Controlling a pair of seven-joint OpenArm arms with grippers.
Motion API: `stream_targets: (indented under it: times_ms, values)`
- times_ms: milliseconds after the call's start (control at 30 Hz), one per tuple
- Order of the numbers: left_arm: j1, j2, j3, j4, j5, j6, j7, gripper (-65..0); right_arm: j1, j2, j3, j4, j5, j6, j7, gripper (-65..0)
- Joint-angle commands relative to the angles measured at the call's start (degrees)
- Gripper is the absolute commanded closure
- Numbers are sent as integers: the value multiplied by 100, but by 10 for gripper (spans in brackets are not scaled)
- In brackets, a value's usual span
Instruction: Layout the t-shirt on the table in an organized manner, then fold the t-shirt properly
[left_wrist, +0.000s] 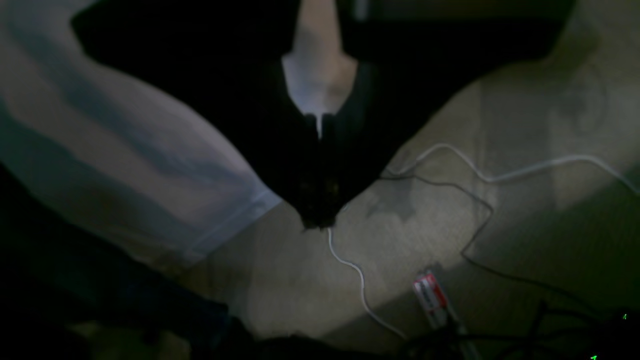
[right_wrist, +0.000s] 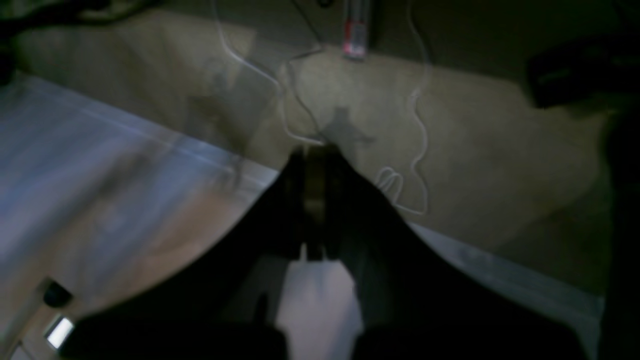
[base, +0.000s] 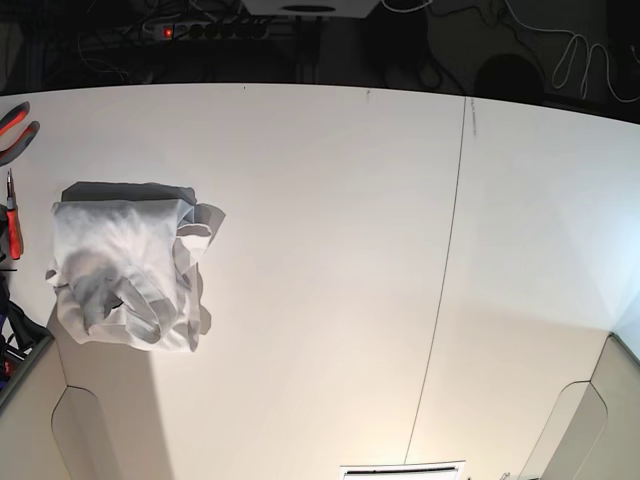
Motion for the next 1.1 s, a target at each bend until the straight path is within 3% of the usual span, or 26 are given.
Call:
stream_targets:
  times_ms: [0, 133, 233, 367, 500, 633, 733, 833, 900, 1067]
  values:
    - [-92, -28, -7, -146, 57, -54, -142, 0, 122, -55, -50, -90, 0, 17, 4, 0]
    - [-671, -26, -4, -837, 389, -54, -411, 0, 796, -531, -116, -503, -133, -138, 92, -6]
    - [-1049, -11, -4, -1252, 531, 74, -595, 0, 1226, -909, -116, -754, -669, -466, 431, -13]
    - [-1438, -13, -4, -1604, 680, 1084, -859, 0, 1740, -1333, -116, -1064, -1510, -868, 782, -13]
    - [-1639, -11, -4, -1805, 859, 1882, -970, 0, 2050, -1591, -116, -1174, -1652, -898, 793, -13]
    - [-1790, -13, -4, -1985, 1102, 2603, -1054, 0, 2090, -1746, -116, -1172, -1650, -1014, 798, -13]
    - [-1862, -13, -4, -2098, 1097, 3139, -1054, 0, 2087, -1812, -116, -1174, -1738, -1657, 798, 0]
    - [-1906, -13, -4, -2120, 1095, 3683, -1056, 0, 2087, -1818, -116, -1174, -2238, -2210, 798, 0]
    - [-1908, -13, -4, -2118, 1095, 3847, -1113, 0, 2087, -1803, -116, -1174, -2404, -2249, 796, 0]
    - [-1906, 20, -4, -2118, 1088, 3860, -1137, 0, 2087, -1788, -116, -1174, -2420, -2247, 796, 0]
